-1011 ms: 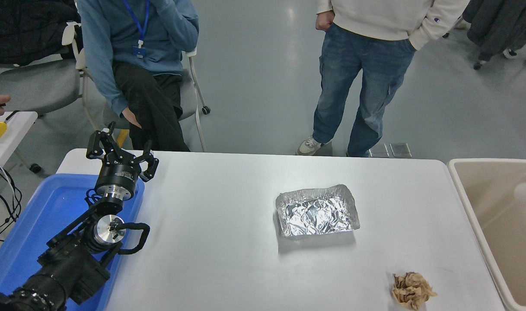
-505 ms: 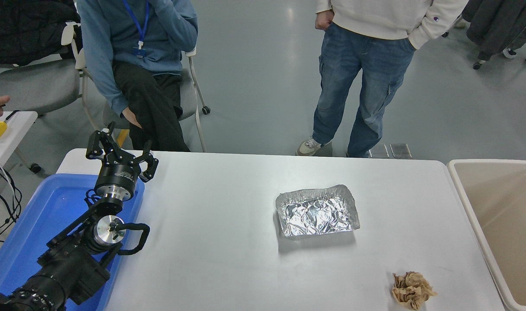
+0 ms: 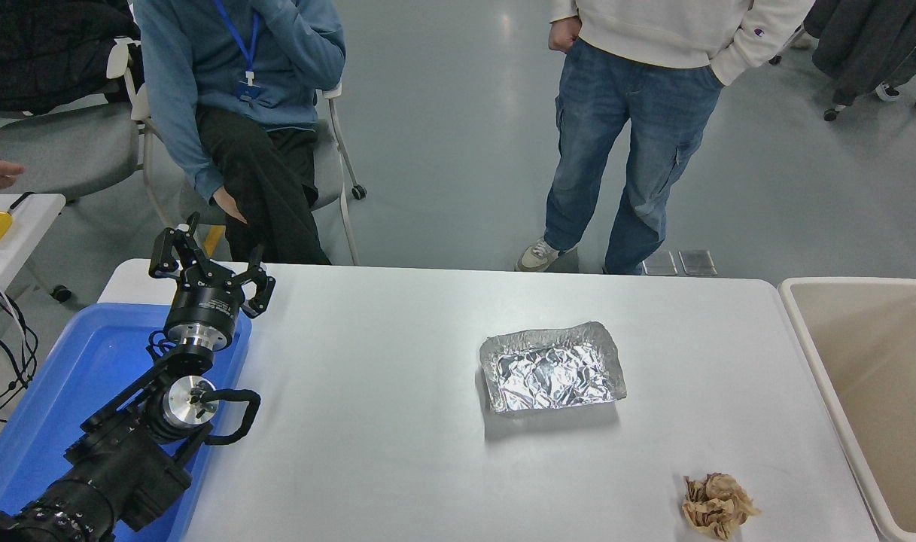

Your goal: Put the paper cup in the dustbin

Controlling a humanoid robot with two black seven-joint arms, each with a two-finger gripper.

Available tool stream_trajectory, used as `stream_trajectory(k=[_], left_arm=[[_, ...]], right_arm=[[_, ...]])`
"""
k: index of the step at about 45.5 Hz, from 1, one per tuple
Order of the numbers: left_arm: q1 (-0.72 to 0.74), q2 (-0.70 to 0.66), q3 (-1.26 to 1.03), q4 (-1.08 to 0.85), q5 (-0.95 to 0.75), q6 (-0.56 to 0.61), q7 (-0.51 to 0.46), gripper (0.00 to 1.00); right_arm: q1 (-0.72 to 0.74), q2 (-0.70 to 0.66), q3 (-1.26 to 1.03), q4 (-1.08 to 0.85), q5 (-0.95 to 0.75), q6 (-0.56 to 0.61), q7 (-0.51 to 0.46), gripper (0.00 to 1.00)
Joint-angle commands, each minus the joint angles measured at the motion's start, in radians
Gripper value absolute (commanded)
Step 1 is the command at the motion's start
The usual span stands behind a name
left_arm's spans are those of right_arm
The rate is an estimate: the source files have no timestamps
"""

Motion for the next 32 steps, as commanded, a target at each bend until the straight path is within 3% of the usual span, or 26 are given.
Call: stream_trajectory(k=[1,32], left_arm=[[-0.001,0.000,0.000,0.000,0.000,0.000,0.000,1.00],[-0.001,0.000,0.000,0.000,0.000,0.000,0.000,1.00]], right_arm=[[0.042,-0.030,-0.006,0.000,-0.001,0.000,-0.001,1.00],[0.023,-0.041,0.060,0.007,0.055,0.041,-0.001,1.00]])
